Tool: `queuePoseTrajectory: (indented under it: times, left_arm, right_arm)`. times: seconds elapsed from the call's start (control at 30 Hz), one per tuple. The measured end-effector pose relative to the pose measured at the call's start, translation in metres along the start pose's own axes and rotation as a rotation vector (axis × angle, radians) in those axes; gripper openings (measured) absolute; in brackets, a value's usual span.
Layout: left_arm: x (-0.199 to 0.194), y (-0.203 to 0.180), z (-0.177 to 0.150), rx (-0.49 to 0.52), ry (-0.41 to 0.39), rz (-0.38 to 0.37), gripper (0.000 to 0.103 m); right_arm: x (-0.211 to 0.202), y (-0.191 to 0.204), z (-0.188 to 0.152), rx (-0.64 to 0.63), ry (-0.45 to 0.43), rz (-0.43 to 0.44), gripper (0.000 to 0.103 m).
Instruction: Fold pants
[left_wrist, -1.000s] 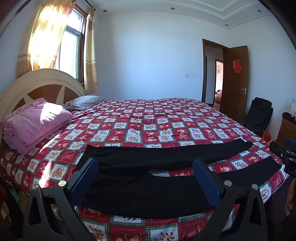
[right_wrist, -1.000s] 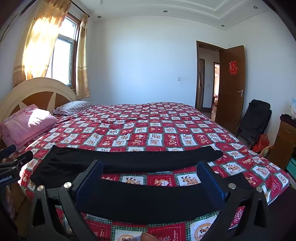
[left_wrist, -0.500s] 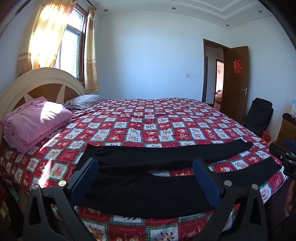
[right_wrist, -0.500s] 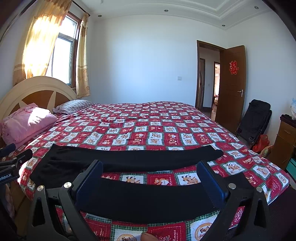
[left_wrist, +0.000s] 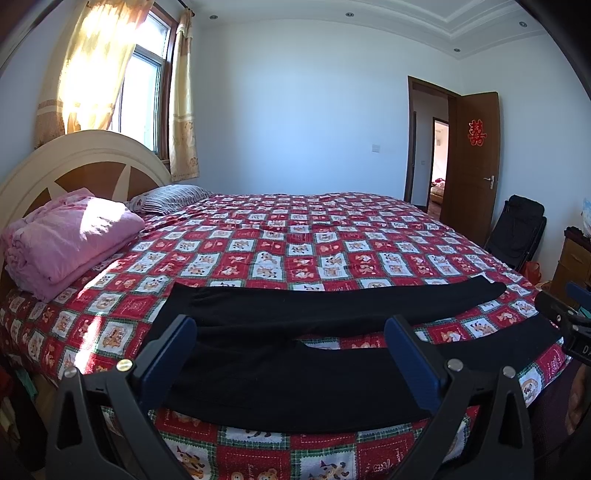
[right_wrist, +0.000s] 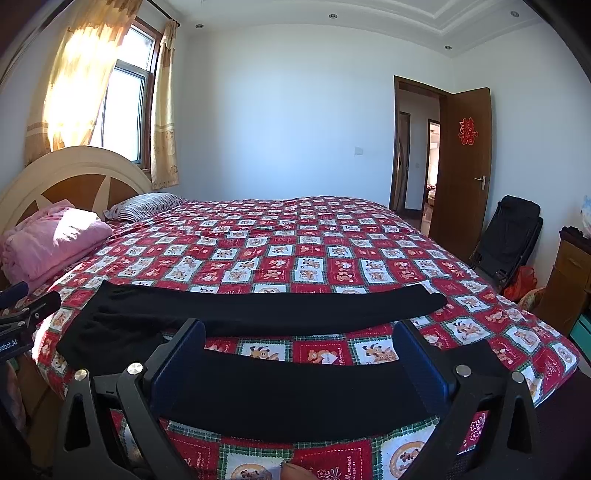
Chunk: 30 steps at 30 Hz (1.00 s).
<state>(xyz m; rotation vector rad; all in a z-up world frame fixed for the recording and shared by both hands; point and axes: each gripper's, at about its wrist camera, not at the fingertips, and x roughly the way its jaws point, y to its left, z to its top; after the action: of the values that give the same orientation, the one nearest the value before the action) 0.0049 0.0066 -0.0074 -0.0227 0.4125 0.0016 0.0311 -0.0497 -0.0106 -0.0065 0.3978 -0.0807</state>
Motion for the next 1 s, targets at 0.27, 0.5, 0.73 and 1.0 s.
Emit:
queuePoseTrajectory:
  times: [0.27,0.5,0.73,1.0]
  left_arm:
    - [0.010,-0.001,-0.005,-0.010,0.024,-0.006,0.103]
    - [0.034,0.013,-0.009,-0.010,0.042,-0.012,0.103]
    - [0.108,0.080,-0.001,0.004,0.078,0.152,0.103]
    - [0.213,0.161,0.010,0.038,0.249,0.198,0.103]
  right_arm:
    - [0.009,0.004,-0.006,-0.015,0.021,-0.005,0.102]
    - [0.030,0.009,-0.018,-0.037,0.063,0.001,0.102]
    - [0.068,-0.003,-0.032,-0.042,0.134,-0.007,0.102]
    - [0.104,-0.036,-0.045,0.018,0.208,-0.021,0.102]
